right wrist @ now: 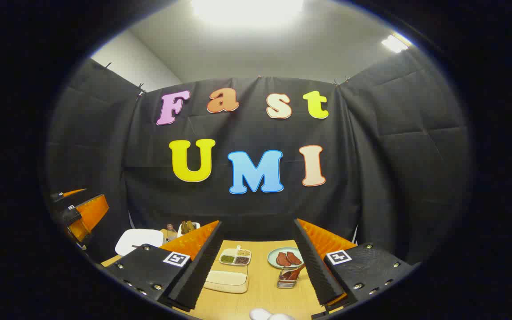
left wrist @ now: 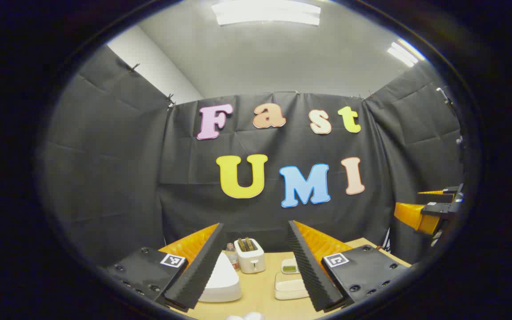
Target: Close the left gripper, press the button to open the rice cooker; take a wooden spoon from the chopstick holder with the right hand, scoop a spoonful of rice and pour it into the rice cooker, then put the wooden spoon back into the chopstick holder.
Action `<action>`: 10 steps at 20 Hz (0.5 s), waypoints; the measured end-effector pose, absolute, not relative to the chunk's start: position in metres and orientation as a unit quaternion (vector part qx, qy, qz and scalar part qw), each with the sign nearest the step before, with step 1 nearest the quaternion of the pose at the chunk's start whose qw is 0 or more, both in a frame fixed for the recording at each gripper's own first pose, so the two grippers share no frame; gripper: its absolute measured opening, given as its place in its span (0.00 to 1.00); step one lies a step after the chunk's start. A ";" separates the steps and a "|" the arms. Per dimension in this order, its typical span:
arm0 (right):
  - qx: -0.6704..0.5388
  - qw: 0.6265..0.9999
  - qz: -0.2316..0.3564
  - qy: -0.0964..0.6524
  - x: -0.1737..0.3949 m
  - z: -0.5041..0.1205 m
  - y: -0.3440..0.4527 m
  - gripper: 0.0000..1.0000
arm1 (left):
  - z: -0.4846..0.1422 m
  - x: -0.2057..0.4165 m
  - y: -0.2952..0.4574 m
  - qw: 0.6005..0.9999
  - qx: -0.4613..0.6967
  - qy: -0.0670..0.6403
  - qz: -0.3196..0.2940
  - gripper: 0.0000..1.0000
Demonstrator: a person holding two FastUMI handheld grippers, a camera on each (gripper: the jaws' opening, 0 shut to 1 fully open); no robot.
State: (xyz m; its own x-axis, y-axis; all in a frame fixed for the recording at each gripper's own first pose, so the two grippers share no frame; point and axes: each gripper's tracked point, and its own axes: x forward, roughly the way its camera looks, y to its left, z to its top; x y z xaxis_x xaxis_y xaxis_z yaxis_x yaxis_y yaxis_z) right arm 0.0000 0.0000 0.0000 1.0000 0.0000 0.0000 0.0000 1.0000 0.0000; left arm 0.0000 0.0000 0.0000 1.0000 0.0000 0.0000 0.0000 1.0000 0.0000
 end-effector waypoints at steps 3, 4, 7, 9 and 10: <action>-0.003 1.000 -0.001 0.005 0.000 -0.002 0.008 0.95 | -0.002 0.005 0.010 1.000 -0.013 0.004 0.002 0.97; -0.003 1.000 -0.003 0.007 0.000 -0.002 0.008 0.95 | -0.002 0.005 0.013 1.000 -0.016 0.002 0.004 0.94; 0.003 1.000 -0.008 0.012 0.000 -0.004 0.010 0.95 | 0.003 0.007 0.017 1.000 -0.011 -0.005 0.004 0.94; 0.000 1.000 -0.015 0.011 -0.001 -0.003 0.007 0.95 | 0.005 0.008 0.017 1.000 -0.011 -0.008 0.001 0.94; -0.002 1.000 -0.018 0.011 0.000 -0.003 0.007 0.95 | 0.003 0.008 0.018 1.000 -0.009 -0.009 0.001 0.94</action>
